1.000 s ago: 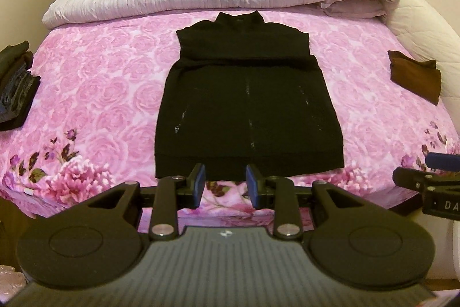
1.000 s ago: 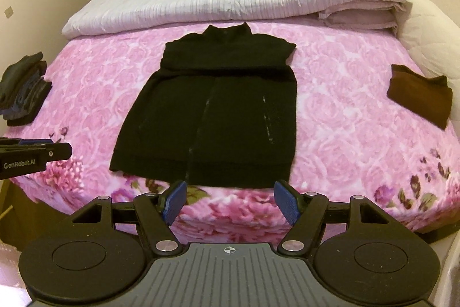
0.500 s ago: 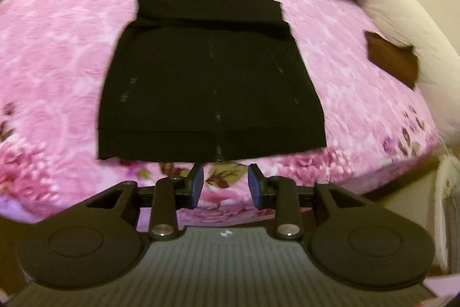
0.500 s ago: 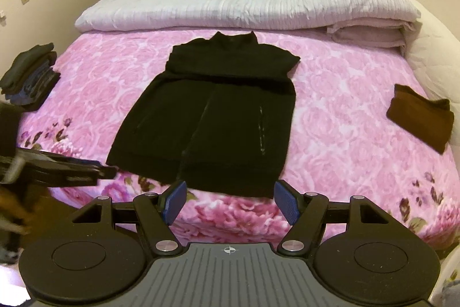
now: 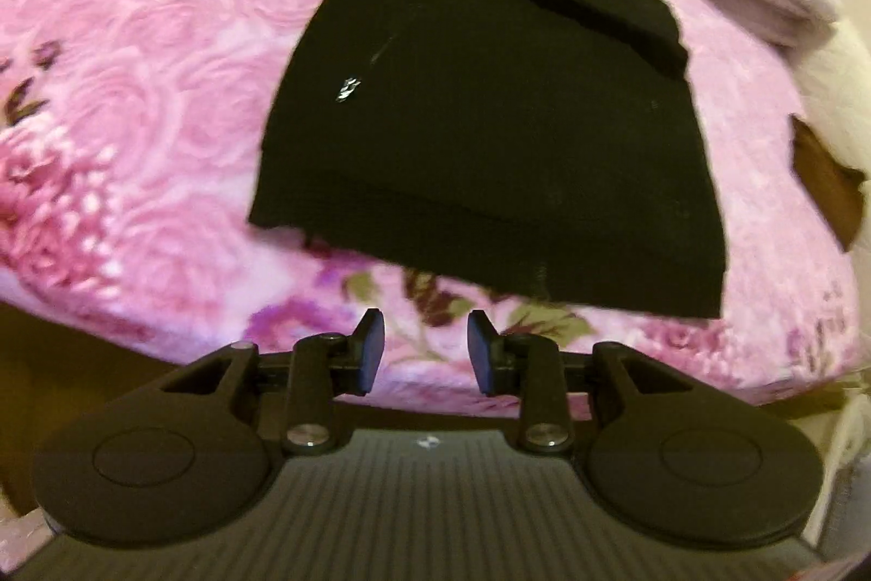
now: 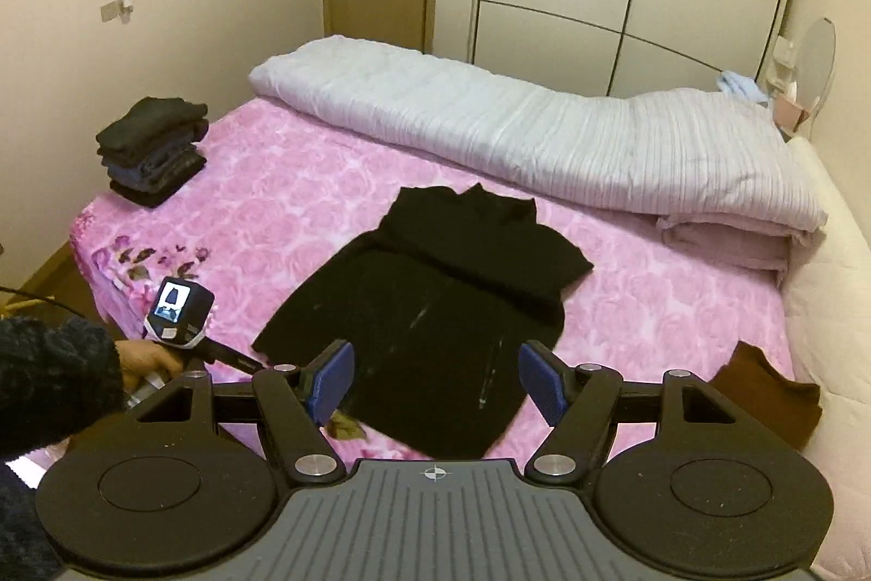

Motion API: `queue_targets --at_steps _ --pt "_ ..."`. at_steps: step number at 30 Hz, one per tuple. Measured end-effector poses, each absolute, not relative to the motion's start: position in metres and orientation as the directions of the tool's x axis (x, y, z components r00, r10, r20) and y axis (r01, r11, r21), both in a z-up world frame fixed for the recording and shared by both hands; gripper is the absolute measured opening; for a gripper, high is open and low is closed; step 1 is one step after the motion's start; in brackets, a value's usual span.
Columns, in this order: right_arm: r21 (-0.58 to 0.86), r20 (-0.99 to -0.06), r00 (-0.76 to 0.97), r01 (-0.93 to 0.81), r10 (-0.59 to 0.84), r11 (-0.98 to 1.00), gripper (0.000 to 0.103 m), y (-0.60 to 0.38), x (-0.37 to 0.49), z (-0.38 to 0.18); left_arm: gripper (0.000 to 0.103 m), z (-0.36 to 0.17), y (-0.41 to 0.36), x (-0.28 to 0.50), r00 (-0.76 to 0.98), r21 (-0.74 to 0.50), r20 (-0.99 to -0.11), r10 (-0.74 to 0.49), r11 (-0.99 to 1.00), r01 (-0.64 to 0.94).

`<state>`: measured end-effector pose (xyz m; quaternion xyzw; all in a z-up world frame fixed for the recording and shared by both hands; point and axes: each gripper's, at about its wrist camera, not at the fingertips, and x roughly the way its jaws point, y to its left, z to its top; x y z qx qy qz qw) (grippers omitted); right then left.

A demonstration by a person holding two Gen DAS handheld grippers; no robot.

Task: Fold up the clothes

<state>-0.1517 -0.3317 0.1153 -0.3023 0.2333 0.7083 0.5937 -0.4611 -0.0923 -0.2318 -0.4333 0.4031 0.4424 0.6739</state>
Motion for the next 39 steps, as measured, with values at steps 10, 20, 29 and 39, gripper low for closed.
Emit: queue_targets --at_steps 10,20,29,39 --pt "0.056 -0.808 0.007 -0.995 0.589 0.088 0.07 -0.28 -0.147 -0.033 0.03 -0.15 -0.138 -0.422 0.161 -0.024 -0.909 0.384 0.339 -0.941" --pt "0.055 -0.837 0.018 -0.992 0.547 0.117 0.07 -0.256 -0.126 -0.074 0.03 -0.123 -0.151 -0.408 0.168 -0.014 -0.892 0.421 0.345 -0.939" --pt "0.069 -0.859 0.005 -0.99 0.512 0.126 0.07 -0.224 -0.128 -0.097 0.031 -0.141 -0.128 -0.413 0.177 -0.037 -0.91 0.374 0.353 -0.935" --pt "0.336 -0.839 -0.17 -0.909 0.516 0.246 0.07 -0.196 -0.098 -0.167 0.031 -0.219 -0.047 -0.478 0.309 -0.193 -0.904 0.296 0.362 -0.912"
